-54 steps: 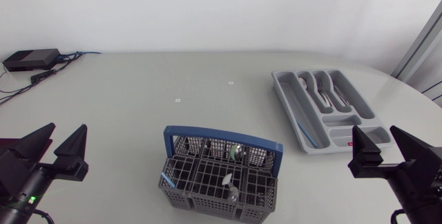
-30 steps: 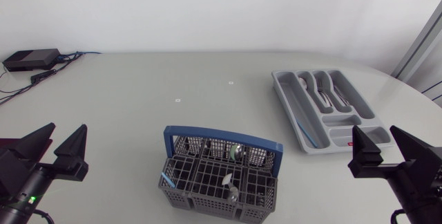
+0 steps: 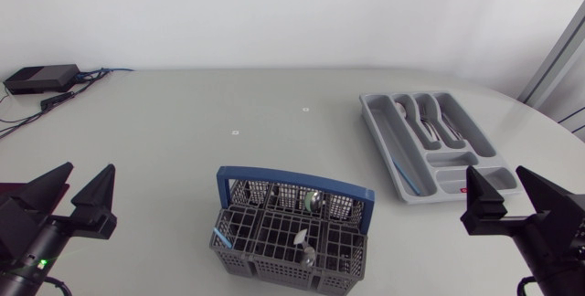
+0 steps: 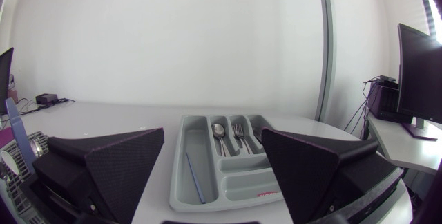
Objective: Unload the cutlery basket into the drawer organizer.
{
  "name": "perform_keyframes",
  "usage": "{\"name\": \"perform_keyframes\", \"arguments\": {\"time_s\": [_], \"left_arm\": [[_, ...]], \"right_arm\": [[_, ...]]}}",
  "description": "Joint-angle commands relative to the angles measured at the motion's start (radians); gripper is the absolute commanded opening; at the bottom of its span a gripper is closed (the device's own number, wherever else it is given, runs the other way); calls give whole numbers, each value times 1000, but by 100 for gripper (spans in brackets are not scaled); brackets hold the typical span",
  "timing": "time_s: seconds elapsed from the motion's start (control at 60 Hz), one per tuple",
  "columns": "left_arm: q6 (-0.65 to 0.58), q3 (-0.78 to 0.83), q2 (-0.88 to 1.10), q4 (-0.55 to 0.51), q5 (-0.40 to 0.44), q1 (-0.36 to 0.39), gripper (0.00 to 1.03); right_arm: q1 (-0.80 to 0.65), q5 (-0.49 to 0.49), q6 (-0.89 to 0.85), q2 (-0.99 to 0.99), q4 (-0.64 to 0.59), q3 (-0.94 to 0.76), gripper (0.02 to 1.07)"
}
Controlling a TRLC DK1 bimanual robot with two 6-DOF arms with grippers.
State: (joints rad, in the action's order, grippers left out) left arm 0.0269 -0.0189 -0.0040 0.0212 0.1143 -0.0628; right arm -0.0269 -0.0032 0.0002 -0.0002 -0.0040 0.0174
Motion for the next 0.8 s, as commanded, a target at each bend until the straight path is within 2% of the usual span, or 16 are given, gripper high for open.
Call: {"name": "perform_keyframes", "arguments": {"time_s": [0.0,0.283,0.433,0.667,0.783], "left_arm": [[24,22,-10,11,-4,-8,99],[18,2,-10,11,-5,-19,99],[15,-42,-8,-10,-4,-40,99],[10,-139,9,-72,-4,-29,99],[10,-200,87,-81,-4,-25,99]], "right_arm": [[8,-1,6,-6,-5,-17,103],[18,-1,15,-6,-2,-5,103],[47,8,40,0,-40,53,103],[62,6,40,120,-47,147,103],[74,6,50,189,-54,205,103]]}}
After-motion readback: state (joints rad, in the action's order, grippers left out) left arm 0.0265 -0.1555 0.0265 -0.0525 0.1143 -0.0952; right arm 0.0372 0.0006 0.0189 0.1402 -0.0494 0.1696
